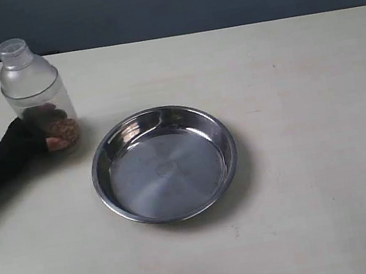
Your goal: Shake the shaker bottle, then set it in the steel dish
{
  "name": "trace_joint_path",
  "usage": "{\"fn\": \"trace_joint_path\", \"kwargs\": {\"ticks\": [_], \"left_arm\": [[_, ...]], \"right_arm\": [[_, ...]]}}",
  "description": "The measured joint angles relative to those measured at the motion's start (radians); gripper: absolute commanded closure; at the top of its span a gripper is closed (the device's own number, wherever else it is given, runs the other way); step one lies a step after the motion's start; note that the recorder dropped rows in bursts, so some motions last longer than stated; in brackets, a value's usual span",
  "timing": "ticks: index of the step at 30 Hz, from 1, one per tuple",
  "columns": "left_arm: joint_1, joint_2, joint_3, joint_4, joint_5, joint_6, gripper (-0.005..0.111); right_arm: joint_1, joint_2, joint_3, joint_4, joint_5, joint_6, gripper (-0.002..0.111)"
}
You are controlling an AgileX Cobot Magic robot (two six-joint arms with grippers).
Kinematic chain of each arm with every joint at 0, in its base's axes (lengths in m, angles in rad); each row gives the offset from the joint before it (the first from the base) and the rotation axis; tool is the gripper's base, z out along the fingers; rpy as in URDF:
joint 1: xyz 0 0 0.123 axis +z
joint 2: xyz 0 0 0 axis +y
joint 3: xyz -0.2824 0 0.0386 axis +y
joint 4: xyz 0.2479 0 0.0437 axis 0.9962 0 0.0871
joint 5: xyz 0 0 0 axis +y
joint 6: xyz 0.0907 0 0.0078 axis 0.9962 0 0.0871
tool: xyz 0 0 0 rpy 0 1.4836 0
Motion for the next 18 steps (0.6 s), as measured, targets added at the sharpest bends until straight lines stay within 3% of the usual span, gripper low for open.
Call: {"fn": "trace_joint_path", "kwargs": {"ticks": [5, 11, 15, 18], "left_arm": [[0.000, 0.138, -0.056, -0.031, -0.036, 0.037, 0.001], [0.000, 0.341, -0.203, -0.082, -0.127, 0.307, 0.001], [0.000, 0.543, -0.251, -0.252, -0.138, 0.508, 0.001], [0.000, 0.715, -0.255, -0.421, -0.225, 0.643, 0.001]], "right_arm": [[0.000, 0.000, 0.000, 0.000, 0.000, 0.000, 0.109], [0.000, 0.000, 0.000, 0.000, 0.000, 0.000, 0.109], [0.000, 0.000, 0.000, 0.000, 0.000, 0.000, 0.109], [0.000, 0.000, 0.000, 0.000, 0.000, 0.000, 0.109]]}}
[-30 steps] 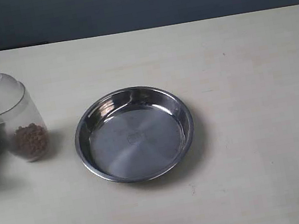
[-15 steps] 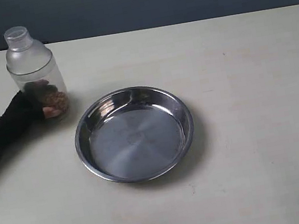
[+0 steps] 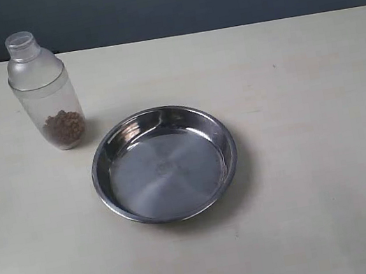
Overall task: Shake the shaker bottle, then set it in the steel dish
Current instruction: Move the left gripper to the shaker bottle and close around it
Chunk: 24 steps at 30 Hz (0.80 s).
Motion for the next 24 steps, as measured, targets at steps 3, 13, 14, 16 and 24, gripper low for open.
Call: {"fn": "trace_joint_path", "kwargs": {"ticks": [3, 13, 14, 16, 24], "left_arm": [[0.000, 0.170, -0.001, -0.095, -0.114, 0.100, 0.001], [0.000, 0.659, -0.002, -0.241, -0.594, 0.201, 0.002], [0.000, 0.697, -0.003, -0.248, -0.623, 0.206, 0.002], [0.000, 0.764, -0.005, -0.252, -0.668, 0.211, 0.002], [0.000, 0.944, -0.007, -0.301, -0.768, 0.264, 0.001]], "right_arm": [[0.000, 0.000, 0.000, 0.000, 0.000, 0.000, 0.109], [0.000, 0.000, 0.000, 0.000, 0.000, 0.000, 0.109], [0.000, 0.000, 0.000, 0.000, 0.000, 0.000, 0.109], [0.000, 0.000, 0.000, 0.000, 0.000, 0.000, 0.109], [0.000, 0.000, 0.000, 0.000, 0.000, 0.000, 0.109]]}}
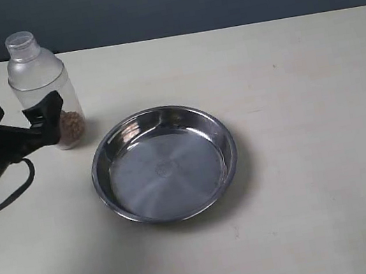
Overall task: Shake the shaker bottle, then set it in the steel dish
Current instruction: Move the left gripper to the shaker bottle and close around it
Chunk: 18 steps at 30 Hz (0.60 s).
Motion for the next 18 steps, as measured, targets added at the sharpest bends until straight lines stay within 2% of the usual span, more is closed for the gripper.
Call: {"fn": "trace_joint_path", "kwargs": {"ticks": [6, 12, 18], "left_arm": [[0.000, 0.082, -0.020, -0.024, 0.000, 0.002, 0.001], [0.000, 0.119, -0.103, 0.017, 0.031, 0.014, 0.001], [0.000, 0.215, -0.186, -0.005, 0.059, 0.076, 0.001]], "right_arm": [[0.000, 0.000, 0.000, 0.000, 0.000, 0.000, 0.109], [0.000, 0.000, 0.000, 0.000, 0.000, 0.000, 0.109], [0.000, 0.000, 0.000, 0.000, 0.000, 0.000, 0.109]]}}
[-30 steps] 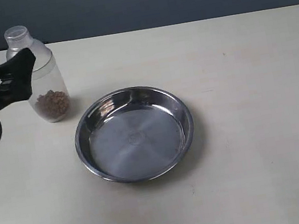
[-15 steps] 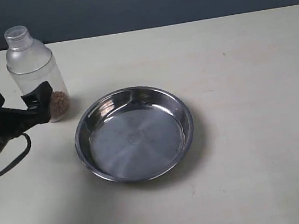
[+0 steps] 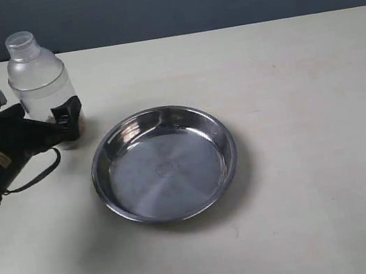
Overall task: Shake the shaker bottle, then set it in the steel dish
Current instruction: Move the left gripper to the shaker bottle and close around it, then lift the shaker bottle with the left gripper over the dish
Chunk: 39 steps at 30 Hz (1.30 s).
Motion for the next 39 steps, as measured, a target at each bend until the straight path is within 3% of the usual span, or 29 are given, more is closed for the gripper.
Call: {"fn": "trace_joint_path", "kwargs": {"ticks": [10, 17, 20, 24, 31, 39], "left_arm": [[0.000, 0.136, -0.101, -0.069, -0.044, 0.003, 0.001], [-0.004, 0.144, -0.170, -0.082, 0.013, 0.009, 0.004], [-0.009, 0.144, -0.187, -0.099, 0.040, 0.009, 0.026], [-0.010, 0.144, -0.203, -0.074, 0.059, -0.025, 0.105], [-0.010, 0.144, -0.212, 0.093, 0.056, -0.131, 0.107], [-0.010, 0.127, -0.133, 0.121, -0.028, -0.121, 0.107]], "right_arm": [[0.000, 0.000, 0.000, 0.000, 0.000, 0.000, 0.109], [0.000, 0.000, 0.000, 0.000, 0.001, 0.000, 0.109], [0.000, 0.000, 0.000, 0.000, 0.001, 0.000, 0.109], [0.000, 0.000, 0.000, 0.000, 0.001, 0.000, 0.109], [0.000, 0.000, 0.000, 0.000, -0.001, 0.000, 0.109], [0.000, 0.000, 0.000, 0.000, -0.001, 0.000, 0.109]]}}
